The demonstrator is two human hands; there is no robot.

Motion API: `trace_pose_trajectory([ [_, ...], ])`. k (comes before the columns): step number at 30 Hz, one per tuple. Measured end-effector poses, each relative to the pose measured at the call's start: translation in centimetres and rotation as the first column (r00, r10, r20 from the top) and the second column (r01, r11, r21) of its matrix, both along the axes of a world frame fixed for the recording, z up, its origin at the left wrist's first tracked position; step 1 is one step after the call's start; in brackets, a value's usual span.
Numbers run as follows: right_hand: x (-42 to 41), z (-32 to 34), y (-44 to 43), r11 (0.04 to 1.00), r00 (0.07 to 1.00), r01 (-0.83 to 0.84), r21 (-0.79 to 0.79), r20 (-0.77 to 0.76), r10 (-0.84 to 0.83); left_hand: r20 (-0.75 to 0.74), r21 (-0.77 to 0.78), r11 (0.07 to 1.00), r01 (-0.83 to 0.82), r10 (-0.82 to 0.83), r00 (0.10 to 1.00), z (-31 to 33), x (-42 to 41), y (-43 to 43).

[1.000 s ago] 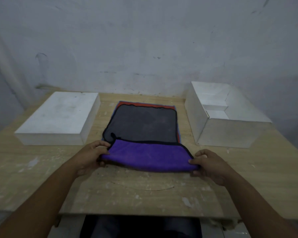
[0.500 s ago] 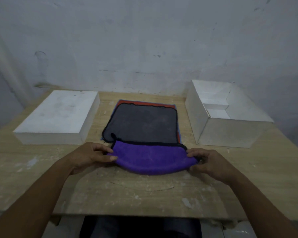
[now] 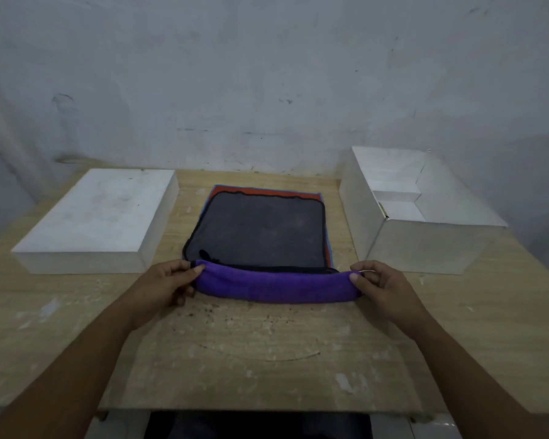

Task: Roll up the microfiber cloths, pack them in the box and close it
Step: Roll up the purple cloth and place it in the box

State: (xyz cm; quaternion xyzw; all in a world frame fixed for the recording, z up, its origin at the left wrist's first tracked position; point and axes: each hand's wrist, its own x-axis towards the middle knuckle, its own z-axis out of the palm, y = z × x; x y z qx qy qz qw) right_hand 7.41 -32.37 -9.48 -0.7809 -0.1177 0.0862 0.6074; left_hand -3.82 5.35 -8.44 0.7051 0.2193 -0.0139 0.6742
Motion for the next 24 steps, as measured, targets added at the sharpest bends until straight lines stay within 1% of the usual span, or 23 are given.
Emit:
trace_pose_trajectory([
  [2,0.5,-0.5,0.5,0.993,0.995,0.096,-0.063,0.025,-0.095,-0.001,0.087,0.993,-0.078,0.079,0.997,-0.2,0.5,-0.4],
  [4,1.0,-0.8,1.0,0.972,0.982,0.187,-0.142,0.057,-0.180,0.021,0.216,0.967,-0.137,0.135,0.991,-0.4,1.0,-0.8],
  [8,1.1,-0.7,2.2,0.915,0.952,0.302,-0.267,0.139,-0.273,0.129,0.363,0.897,-0.251,0.218,0.967,-1.2,1.6,-2.1],
  [11,0.3,-0.3,2.7,0.869,0.932,0.357,-0.342,0.187,-0.309,0.098,0.446,0.857,-0.258,0.240,0.966,-1.4,1.6,-2.0],
  [13,-0.1,0.1,2.7,0.845,0.938,0.347,-0.408,0.179,-0.298,0.041,0.453,0.863,-0.223,0.230,0.972,-1.6,1.6,-1.6],
  [15,-0.3,0.5,2.6,0.819,0.954,0.299,-0.490,0.143,-0.263,-0.024,0.507,0.848,-0.155,0.194,0.981,-1.6,1.4,-1.5],
  [17,-0.5,0.9,2.6,0.799,0.972,0.226,-0.557,0.080,-0.220,-0.065,0.548,0.832,-0.088,0.148,0.987,-1.3,1.4,-1.9],
  [19,-0.5,1.2,2.9,0.780,0.982,0.154,-0.606,0.010,-0.187,-0.088,0.540,0.841,-0.036,0.099,0.991,-1.1,1.6,-2.3],
  [21,-0.6,1.5,3.3,0.771,0.984,0.100,-0.629,-0.053,-0.170,-0.123,0.553,0.833,0.012,0.067,0.990,-1.1,1.8,-2.5],
  [24,-0.6,1.9,3.6,0.806,0.981,0.051,-0.590,-0.121,-0.150,-0.174,0.584,0.810,0.058,0.056,0.983,-1.0,2.3,-2.7],
])
